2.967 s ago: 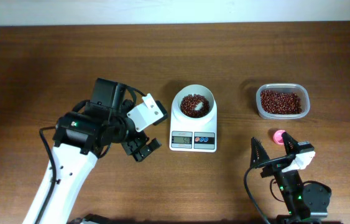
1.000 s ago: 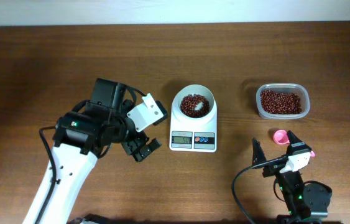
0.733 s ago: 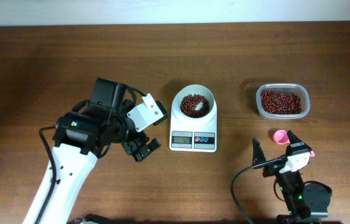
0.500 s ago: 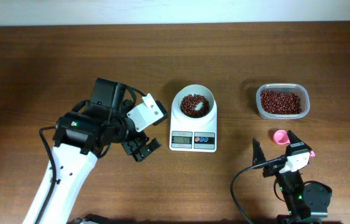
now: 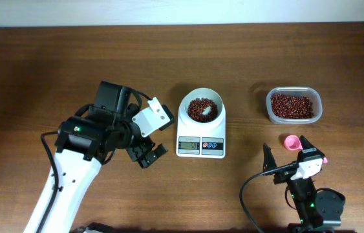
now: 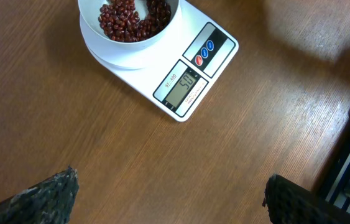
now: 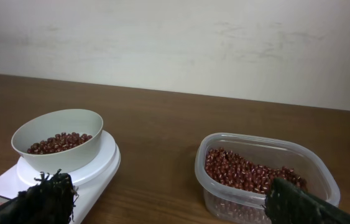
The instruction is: Scoop and weigh 50g on scale
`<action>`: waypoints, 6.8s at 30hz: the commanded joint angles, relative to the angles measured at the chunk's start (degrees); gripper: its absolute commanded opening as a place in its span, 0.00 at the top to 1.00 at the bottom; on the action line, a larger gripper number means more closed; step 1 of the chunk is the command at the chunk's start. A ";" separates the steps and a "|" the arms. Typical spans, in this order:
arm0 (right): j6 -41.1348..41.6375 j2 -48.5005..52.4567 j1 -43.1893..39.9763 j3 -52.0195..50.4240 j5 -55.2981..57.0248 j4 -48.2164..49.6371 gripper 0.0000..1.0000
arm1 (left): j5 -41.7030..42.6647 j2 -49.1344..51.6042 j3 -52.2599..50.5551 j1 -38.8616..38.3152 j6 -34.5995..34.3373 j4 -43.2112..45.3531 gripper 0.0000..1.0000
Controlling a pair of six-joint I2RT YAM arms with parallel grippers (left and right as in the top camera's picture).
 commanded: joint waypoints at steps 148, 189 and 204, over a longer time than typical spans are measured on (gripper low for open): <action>-2.93 -0.50 -0.94 -0.28 1.31 -0.46 0.01 | -6.73 -15.63 0.72 13.81 -37.57 28.17 0.01; -2.93 -0.50 -0.94 -0.28 1.33 -0.46 0.01 | -15.50 -53.72 -17.62 13.79 -43.54 30.47 0.01; -2.93 -0.50 -0.94 -0.28 1.31 -0.44 0.01 | -21.86 -53.70 -17.62 13.81 -43.52 33.77 0.01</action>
